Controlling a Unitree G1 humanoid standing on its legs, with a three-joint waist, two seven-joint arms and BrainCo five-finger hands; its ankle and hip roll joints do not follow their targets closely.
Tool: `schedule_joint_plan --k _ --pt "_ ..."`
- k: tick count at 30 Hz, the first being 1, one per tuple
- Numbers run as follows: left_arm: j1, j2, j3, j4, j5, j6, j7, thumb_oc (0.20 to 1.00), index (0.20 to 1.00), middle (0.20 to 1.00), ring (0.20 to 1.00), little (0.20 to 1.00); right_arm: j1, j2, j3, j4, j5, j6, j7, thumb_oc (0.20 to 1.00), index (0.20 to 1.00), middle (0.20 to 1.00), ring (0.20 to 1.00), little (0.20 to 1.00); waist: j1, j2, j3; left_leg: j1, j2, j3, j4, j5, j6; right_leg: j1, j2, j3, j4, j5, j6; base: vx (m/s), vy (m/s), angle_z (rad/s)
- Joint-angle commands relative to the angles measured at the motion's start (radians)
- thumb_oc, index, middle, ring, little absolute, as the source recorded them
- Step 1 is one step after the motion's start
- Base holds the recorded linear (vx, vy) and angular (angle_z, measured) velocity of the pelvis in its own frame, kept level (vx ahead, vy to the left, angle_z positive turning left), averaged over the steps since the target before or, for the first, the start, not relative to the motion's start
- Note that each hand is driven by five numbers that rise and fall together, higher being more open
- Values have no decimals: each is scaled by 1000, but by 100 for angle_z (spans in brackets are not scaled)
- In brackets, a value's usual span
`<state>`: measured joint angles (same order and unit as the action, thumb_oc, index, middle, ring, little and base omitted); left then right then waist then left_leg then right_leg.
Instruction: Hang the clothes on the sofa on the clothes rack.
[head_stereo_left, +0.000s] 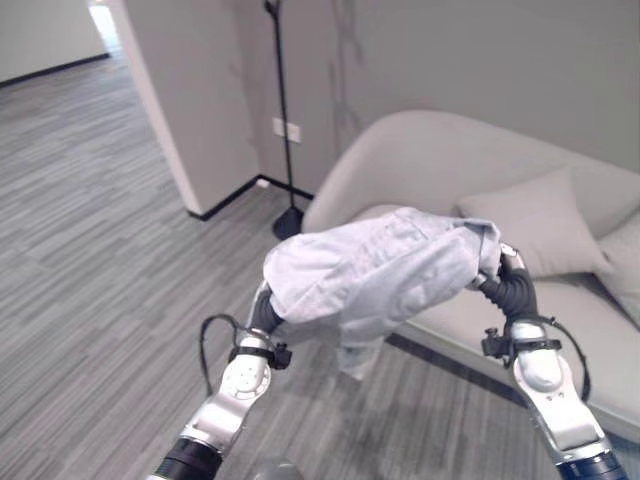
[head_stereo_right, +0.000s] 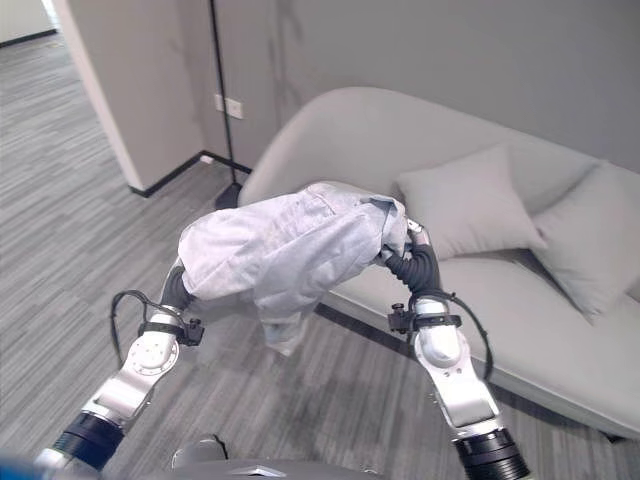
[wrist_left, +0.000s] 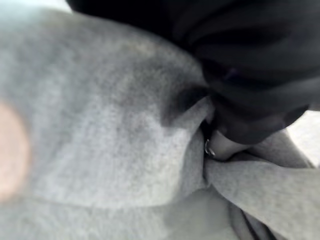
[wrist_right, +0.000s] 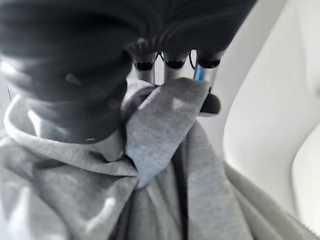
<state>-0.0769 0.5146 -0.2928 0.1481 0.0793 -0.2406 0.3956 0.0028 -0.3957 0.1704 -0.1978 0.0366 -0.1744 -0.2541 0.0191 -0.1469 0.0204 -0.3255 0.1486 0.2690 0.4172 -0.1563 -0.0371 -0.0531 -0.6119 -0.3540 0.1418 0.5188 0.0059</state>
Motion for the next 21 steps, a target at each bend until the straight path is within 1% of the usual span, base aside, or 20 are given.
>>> schedule_joint_plan --k 1,2,4,5,6,7,8,9,10,11,12,13,14,15,16,17,18,19,20,21 --pt "-8 -9 52 -121 84 -74 41 200 200 200 200 200 -105 -135 -135 -78 -12 -84 -54 200 200 200 200 200 -50 45 25 154 23 9 -307 98 -13 48 198 7 -15 -288 191 306 556 49" --pt "-3 -9 53 -121 84 -68 34 200 200 200 200 200 -103 -142 -144 -86 -4 -89 -50 200 200 200 200 200 -55 48 32 184 9 17 -340 101 -6 10 246 11 4 -358 167 212 340 15" --pt "3 -12 61 -126 77 -62 21 200 200 200 200 200 -96 -152 -159 -87 7 -97 -42 200 200 200 200 200 -69 48 48 230 -28 15 -378 99 6 -47 342 27 1 -448 144 170 227 -27" --pt "3 -13 63 -127 76 -61 19 200 200 200 200 200 -96 -154 -159 -86 9 -98 -41 200 200 200 200 200 -66 50 50 238 -25 18 -387 101 3 -48 345 30 9 -457 140 139 196 -31" --pt "-5 -37 61 -115 65 -54 12 200 200 200 200 200 -94 -158 -172 -78 16 -103 -45 200 200 200 200 200 -89 33 77 275 -72 20 -409 105 19 -112 431 73 -13 -466 127 160 178 -14" --pt "-7 -57 54 -105 60 -53 7 200 200 200 200 200 -86 -160 -178 -78 18 -107 -46 200 200 200 200 200 -104 21 88 301 -97 12 -419 93 25 -133 477 111 -32 -463 126 157 193 12" --pt "-8 -58 53 -103 60 -54 7 200 200 200 200 200 -85 -161 -178 -78 18 -107 -46 200 200 200 200 200 -102 22 90 305 -97 14 -422 92 25 -130 478 113 -33 -463 126 179 102 32" --pt "-9 -80 41 -97 52 -53 -4 200 200 200 200 200 -71 -161 -186 -85 19 -108 -46 200 200 200 200 200 -112 16 97 324 -115 3 -430 83 32 -143 513 142 -50 -459 123 158 70 55" --pt "-9 -93 30 -97 49 -53 -17 200 200 200 200 200 -58 -158 -191 -90 22 -109 -42 200 200 200 200 200 -119 11 98 331 -130 -7 -433 78 37 -149 534 163 -58 -456 122 298 72 45" --pt "-12 -117 -3 -94 42 -52 -50 200 200 200 200 200 -16 -157 -211 -99 24 -115 -39 200 200 200 200 200 -132 2 96 343 -159 -33 -445 76 48 -152 564 192 -76 -445 116 294 18 36" --pt "-14 -127 -22 -96 39 -52 -71 200 200 200 200 200 3 -155 -219 -98 21 -115 -38 200 200 200 200 200 -141 4 97 348 -166 -49 -442 68 50 -155 573 214 -70 -447 117 213 -10 28" --pt "-15 -127 -22 -96 38 -52 -71 200 200 200 200 200 4 -155 -221 -99 21 -115 -38 200 200 200 200 200 -142 2 96 344 -168 -50 -442 72 51 -158 570 213 -71 -443 116 221 -31 31" --pt "-18 -141 -51 -102 31 -56 -102 200 200 200 200 200 42 -153 -238 -102 19 -115 -35 200 200 200 200 200 -155 4 90 354 -182 -70 -435 53 54 -134 577 237 -77 -457 106 123 -23 36" --pt "-18 -141 -53 -102 31 -56 -102 200 200 200 200 200 45 -153 -240 -104 20 -114 -35 200 200 200 200 200 -156 1 90 351 -184 -71 -434 58 54 -134 575 236 -80 -453 105 309 -59 58" --pt "-20 -149 -73 -109 27 -58 -124 200 200 200 200 200 63 -151 -242 -101 17 -116 -27 200 200 200 200 200 -161 6 78 360 -186 -77 -415 34 50 -128 577 239 -68 -464 89 230 -56 61" --pt "-18 -155 -80 -110 21 -60 -126 200 200 200 200 200 69 -155 -241 -102 20 -116 -23 200 200 200 200 200 -166 12 72 364 -184 -78 -398 17 46 -118 577 236 -66 -472 86 330 -82 51" --pt "-22 -158 -86 -106 20 -61 -127 200 200 200 200 200 71 -157 -243 -104 22 -117 -19 200 200 200 200 200 -170 13 67 364 -182 -73 -377 9 36 -107 575 233 -69 -478 83 245 -71 22" --pt "-33 -161 -90 -99 16 -62 -123 200 200 200 200 200 72 -164 -248 -107 23 -120 -16 200 200 200 200 200 -174 15 65 355 -179 -65 -317 1 17 -89 570 226 -77 -485 78 244 -95 17" --pt "-43 -163 -95 -96 14 -65 -118 200 200 200 200 200 68 -171 -246 -108 27 -122 -13 200 200 200 200 200 -172 11 67 338 -167 -56 -245 17 -3 -71 566 219 -85 -488 75 215 -119 20" --pt "-51 -162 -97 -99 16 -67 -112 200 200 200 200 200 62 -179 -243 -108 29 -124 -12 200 200 200 200 200 -170 6 73 298 -141 -49 -136 34 -31 -48 565 209 -98 -488 67 209 -133 18"
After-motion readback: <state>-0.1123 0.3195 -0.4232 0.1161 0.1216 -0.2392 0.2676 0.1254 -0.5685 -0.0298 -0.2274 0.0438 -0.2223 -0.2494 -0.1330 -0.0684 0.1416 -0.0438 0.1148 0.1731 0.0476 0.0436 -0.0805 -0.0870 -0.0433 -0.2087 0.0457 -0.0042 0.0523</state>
